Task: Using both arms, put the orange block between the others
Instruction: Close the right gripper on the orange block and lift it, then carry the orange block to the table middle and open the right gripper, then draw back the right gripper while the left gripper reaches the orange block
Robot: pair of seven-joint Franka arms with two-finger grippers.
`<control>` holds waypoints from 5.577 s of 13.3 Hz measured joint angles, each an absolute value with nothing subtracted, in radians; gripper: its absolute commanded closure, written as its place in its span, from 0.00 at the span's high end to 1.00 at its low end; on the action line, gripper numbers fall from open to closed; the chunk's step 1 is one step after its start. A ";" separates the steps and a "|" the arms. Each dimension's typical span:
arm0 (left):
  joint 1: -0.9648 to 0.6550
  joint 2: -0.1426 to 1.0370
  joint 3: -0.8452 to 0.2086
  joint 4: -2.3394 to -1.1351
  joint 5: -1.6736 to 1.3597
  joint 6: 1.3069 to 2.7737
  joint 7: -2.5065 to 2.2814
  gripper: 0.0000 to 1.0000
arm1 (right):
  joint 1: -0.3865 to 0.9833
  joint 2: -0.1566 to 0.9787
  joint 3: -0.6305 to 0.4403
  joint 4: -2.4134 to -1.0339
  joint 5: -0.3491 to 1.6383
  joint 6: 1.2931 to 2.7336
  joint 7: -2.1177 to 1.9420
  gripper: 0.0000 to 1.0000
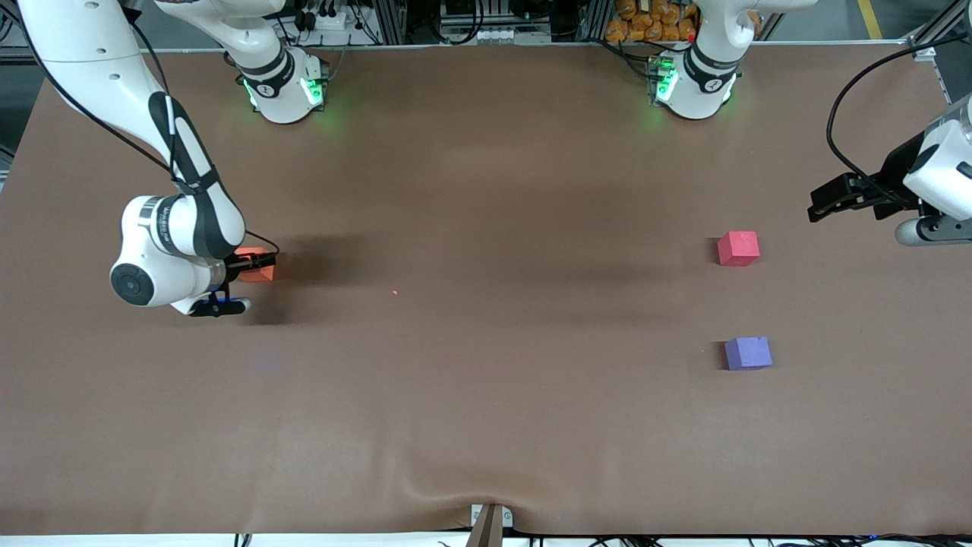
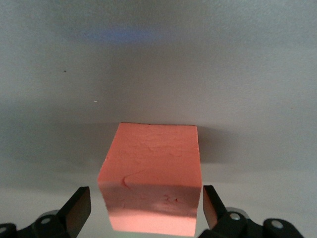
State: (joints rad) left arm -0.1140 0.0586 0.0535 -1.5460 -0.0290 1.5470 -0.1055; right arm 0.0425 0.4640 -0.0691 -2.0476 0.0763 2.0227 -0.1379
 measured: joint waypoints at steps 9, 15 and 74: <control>-0.113 0.063 0.054 -1.546 -0.029 1.548 -0.106 1.00 | 0.054 0.463 -0.034 -1.949 0.085 2.058 -0.141 0.00; -0.112 0.065 0.054 -1.546 -0.029 1.548 -0.106 1.00 | 0.239 0.486 0.019 -1.734 0.286 2.051 0.022 0.00; -0.849 0.869 0.028 -1.281 -0.066 2.244 -0.926 1.00 | 0.132 0.134 -0.059 -1.832 -0.040 1.952 -0.158 1.00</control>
State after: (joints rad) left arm -0.8490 0.8693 0.0279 -1.2809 -0.0655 2.2435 -0.9263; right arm 0.1323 0.1344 -0.0593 -1.8320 -0.0398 1.9520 -0.1577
